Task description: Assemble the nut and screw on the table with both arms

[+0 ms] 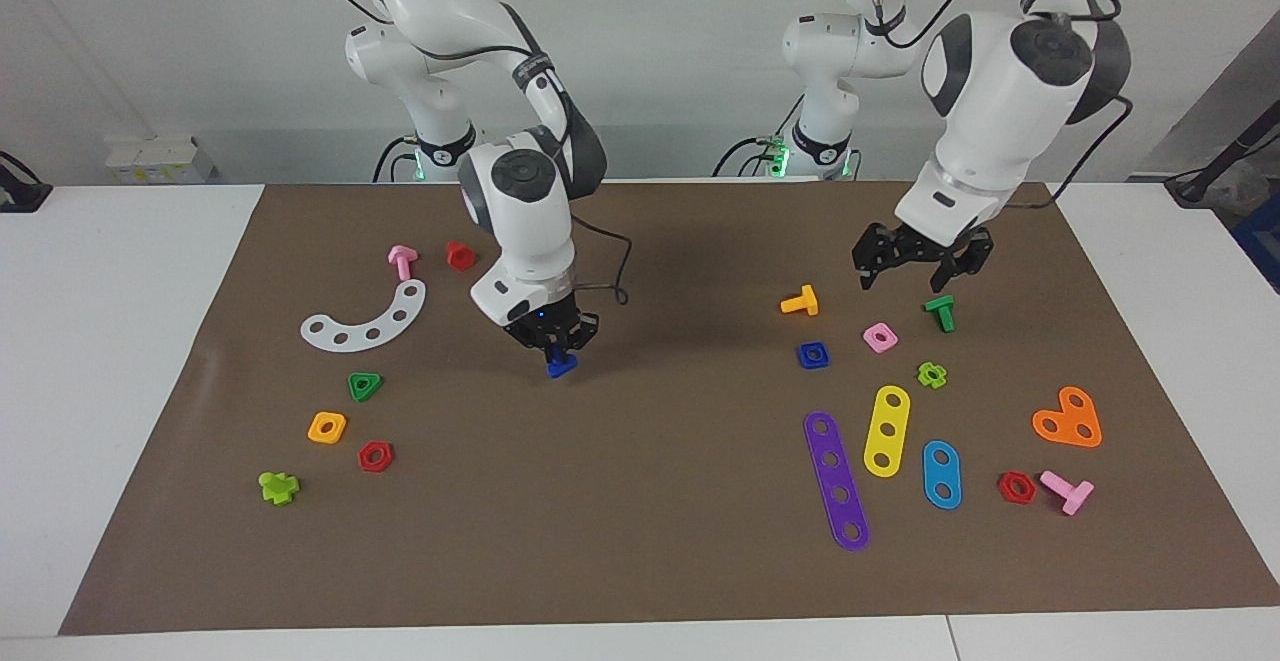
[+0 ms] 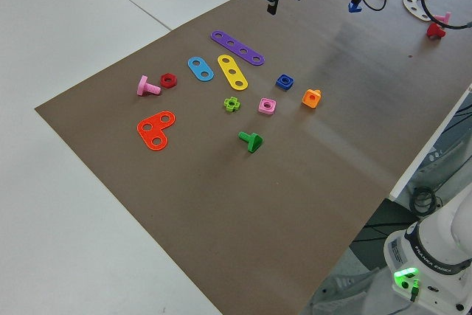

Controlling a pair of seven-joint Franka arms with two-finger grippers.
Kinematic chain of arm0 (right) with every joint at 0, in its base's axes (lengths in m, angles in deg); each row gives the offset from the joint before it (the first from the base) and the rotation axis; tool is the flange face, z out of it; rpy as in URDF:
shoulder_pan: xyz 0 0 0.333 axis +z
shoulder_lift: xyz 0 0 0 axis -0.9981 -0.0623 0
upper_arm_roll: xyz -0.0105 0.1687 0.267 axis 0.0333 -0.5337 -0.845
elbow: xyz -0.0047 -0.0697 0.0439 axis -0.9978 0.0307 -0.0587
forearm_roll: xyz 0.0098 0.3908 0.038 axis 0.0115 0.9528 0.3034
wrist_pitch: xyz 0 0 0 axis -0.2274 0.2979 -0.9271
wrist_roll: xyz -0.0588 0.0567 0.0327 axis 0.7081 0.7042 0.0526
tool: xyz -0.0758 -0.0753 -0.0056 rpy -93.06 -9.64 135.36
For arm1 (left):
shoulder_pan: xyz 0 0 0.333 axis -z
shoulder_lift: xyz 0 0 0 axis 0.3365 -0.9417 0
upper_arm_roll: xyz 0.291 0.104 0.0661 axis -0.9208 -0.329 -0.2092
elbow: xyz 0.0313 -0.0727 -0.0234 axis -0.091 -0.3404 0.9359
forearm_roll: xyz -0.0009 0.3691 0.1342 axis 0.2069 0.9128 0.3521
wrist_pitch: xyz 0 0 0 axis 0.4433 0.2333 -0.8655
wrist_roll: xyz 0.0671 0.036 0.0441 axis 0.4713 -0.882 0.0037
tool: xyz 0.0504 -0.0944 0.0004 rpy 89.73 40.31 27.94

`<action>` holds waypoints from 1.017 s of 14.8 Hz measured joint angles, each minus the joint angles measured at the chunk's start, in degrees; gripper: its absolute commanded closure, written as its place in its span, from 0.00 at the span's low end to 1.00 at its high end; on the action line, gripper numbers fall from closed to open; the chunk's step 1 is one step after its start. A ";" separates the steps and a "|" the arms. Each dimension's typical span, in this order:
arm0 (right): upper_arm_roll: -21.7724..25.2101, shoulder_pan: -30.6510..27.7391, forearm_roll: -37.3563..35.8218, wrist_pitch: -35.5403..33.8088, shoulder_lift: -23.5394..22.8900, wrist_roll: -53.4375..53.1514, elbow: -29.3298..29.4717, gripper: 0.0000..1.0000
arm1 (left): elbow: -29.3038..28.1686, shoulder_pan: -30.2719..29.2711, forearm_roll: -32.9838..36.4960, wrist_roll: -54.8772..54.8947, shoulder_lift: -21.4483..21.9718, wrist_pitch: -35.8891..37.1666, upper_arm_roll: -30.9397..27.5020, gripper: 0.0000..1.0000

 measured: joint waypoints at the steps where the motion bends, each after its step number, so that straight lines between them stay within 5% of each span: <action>1: 0.00 1.11 0.00 0.28 0.00 -1.46 0.01 1.00 | -1.97 0.30 -0.01 -0.16 -0.75 -3.10 0.02 0.00; 7: 0.00 8.43 -1.45 2.37 -0.33 -12.94 -0.22 1.00 | -14.83 0.79 -0.06 -2.69 -1.37 -19.39 0.02 0.05; 13: 0.01 14.01 -6.58 3.39 -2.87 -23.79 -0.43 1.00 | -18.80 5.06 -0.09 -8.07 -4.39 -26.19 0.08 0.12; 14: 0.00 14.65 -6.68 3.39 -3.19 -24.88 -0.43 0.87 | -19.67 5.35 -0.09 -8.21 -4.93 -27.51 0.05 0.13; 15: 0.00 15.22 -6.88 3.39 -3.50 -25.60 -0.44 0.43 | -20.63 5.43 -0.09 -8.23 -5.55 -28.86 0.05 0.13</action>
